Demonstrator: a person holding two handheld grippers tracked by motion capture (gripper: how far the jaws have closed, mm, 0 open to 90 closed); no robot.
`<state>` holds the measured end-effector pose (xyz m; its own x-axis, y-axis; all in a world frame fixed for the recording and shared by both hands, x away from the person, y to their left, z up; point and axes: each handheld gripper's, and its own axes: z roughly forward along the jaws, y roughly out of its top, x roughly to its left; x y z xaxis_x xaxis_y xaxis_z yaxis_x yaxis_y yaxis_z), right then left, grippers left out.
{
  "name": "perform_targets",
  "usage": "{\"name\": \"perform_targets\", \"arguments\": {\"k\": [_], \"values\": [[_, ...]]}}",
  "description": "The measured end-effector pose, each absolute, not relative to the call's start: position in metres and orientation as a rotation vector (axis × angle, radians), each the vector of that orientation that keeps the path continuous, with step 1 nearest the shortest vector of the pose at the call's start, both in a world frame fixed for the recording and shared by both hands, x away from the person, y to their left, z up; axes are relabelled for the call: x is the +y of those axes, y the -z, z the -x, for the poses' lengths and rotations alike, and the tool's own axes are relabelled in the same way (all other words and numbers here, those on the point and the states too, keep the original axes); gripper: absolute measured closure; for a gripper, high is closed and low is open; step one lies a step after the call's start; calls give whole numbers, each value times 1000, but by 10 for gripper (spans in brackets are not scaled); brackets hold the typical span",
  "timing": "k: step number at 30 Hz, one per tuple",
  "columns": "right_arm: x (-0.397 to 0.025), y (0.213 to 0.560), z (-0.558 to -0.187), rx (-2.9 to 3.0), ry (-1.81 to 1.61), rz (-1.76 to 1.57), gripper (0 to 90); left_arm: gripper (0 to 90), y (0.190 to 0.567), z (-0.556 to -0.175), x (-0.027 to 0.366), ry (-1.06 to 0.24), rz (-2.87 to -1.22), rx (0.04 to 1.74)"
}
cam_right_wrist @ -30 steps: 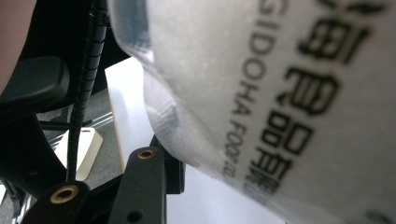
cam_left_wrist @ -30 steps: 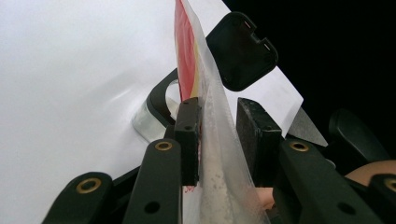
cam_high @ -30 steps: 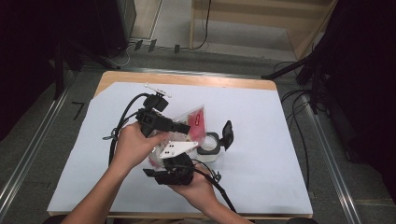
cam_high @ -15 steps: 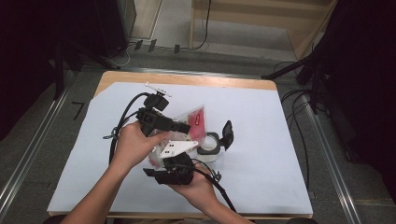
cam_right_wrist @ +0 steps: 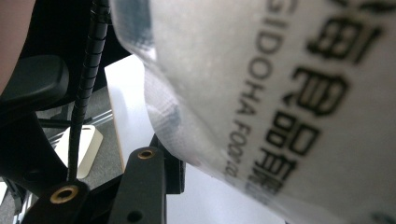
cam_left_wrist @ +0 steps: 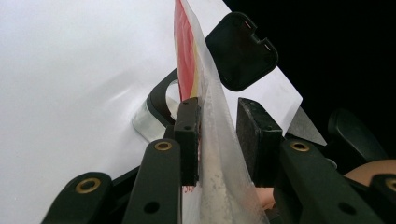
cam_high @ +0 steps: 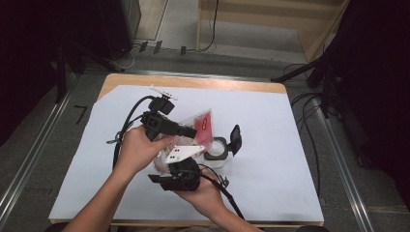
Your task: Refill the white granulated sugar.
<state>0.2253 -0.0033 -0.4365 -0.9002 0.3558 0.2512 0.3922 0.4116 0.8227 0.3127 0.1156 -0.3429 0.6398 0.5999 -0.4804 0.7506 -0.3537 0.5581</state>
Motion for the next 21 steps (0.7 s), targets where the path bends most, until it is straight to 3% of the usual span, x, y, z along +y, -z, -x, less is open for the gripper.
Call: {"name": "perform_targets", "arguments": {"k": [21], "values": [[-3, 437, -225, -2609, 1540, 690, 632, 708, 343, -312, 114, 237, -2079, 1043]]}}
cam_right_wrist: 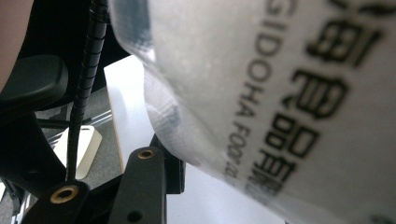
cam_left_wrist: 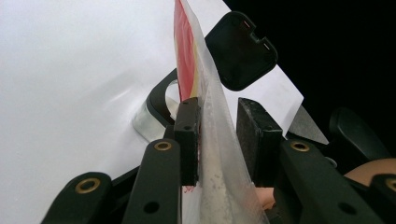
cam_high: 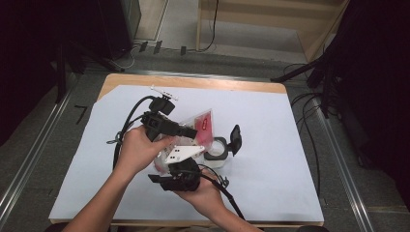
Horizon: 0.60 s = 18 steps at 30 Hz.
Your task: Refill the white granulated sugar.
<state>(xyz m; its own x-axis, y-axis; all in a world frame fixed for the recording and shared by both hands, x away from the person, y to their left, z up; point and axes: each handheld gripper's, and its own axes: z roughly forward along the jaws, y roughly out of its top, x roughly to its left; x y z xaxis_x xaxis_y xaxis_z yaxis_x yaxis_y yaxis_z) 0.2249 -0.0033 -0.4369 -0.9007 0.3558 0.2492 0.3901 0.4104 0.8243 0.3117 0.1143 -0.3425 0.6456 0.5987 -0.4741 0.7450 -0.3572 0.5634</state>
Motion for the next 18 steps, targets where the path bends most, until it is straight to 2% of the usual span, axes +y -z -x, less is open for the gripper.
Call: {"name": "perform_targets", "arguments": {"k": [18], "values": [[-4, 437, -225, -2606, 1539, 690, 632, 704, 342, -311, 114, 239, -2082, 1040]]}}
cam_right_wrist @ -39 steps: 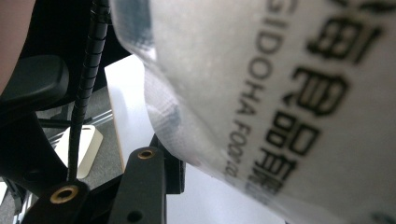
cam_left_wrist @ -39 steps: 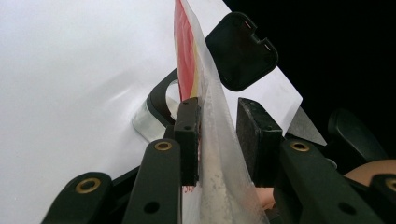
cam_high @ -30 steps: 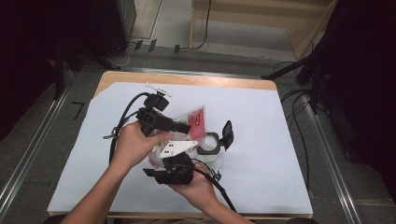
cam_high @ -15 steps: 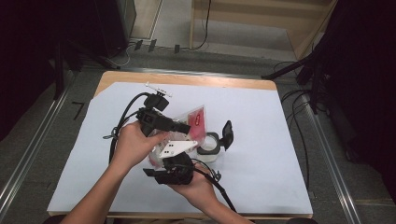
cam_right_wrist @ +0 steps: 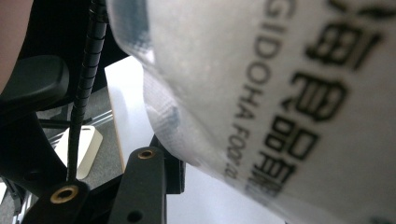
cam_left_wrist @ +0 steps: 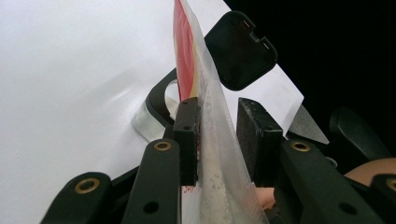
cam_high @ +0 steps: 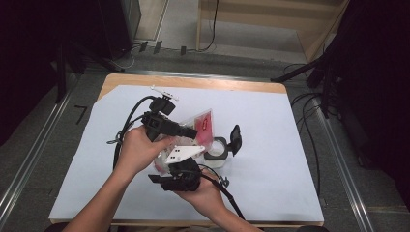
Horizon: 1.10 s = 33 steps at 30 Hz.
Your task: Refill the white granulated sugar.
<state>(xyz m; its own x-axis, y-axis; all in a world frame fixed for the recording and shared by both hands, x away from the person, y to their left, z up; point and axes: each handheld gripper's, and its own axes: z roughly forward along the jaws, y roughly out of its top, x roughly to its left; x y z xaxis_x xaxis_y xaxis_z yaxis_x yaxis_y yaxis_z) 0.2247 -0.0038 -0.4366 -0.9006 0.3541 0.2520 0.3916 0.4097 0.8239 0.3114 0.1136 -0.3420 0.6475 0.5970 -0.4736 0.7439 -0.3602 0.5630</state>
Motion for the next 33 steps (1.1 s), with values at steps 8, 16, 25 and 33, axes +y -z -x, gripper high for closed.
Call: {"name": "perform_targets", "arguments": {"k": [8, 16, 25, 33], "values": [[-4, 436, -225, -2603, 1538, 691, 632, 704, 342, -311, 113, 236, -2086, 1038], [-4, 436, -225, -2602, 1540, 690, 632, 705, 341, -311, 113, 235, -2091, 1042], [-4, 436, -225, -2602, 1541, 692, 632, 706, 341, -311, 113, 234, -2091, 1039], [-4, 436, -225, -2605, 1542, 693, 632, 706, 341, -311, 113, 233, -2089, 1037]]}}
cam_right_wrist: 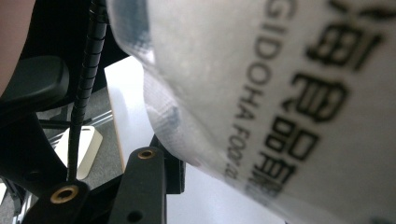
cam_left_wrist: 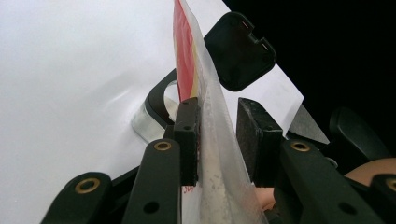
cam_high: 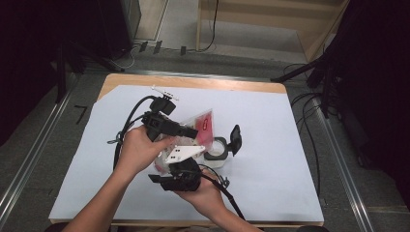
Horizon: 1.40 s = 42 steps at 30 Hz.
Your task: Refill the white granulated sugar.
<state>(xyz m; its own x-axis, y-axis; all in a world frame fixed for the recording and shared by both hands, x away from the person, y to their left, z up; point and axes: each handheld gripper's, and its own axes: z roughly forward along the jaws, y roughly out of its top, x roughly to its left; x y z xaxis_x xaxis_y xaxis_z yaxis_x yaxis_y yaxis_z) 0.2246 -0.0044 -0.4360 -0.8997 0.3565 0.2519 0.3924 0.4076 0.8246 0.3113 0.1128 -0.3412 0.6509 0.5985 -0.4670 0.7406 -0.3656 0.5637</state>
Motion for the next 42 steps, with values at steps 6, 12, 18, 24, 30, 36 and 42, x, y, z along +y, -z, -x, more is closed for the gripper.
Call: {"name": "perform_targets", "arguments": {"k": [6, 12, 18, 24, 30, 36, 42], "values": [[-5, 436, -225, -2608, 1540, 693, 632, 705, 341, -311, 112, 232, -2083, 1032], [-5, 436, -225, -2609, 1538, 694, 632, 706, 341, -311, 112, 231, -2075, 1032], [-5, 436, -225, -2611, 1537, 694, 632, 706, 341, -311, 112, 230, -2071, 1031], [-5, 436, -225, -2613, 1538, 692, 632, 705, 341, -311, 111, 225, -2074, 1030], [-5, 436, -225, -2612, 1540, 693, 633, 704, 342, -311, 111, 226, -2073, 1029], [-6, 436, -225, -2608, 1537, 698, 632, 706, 341, -311, 111, 222, -2080, 1032], [-6, 436, -225, -2611, 1539, 694, 632, 704, 341, -310, 111, 221, -2079, 1031]]}}
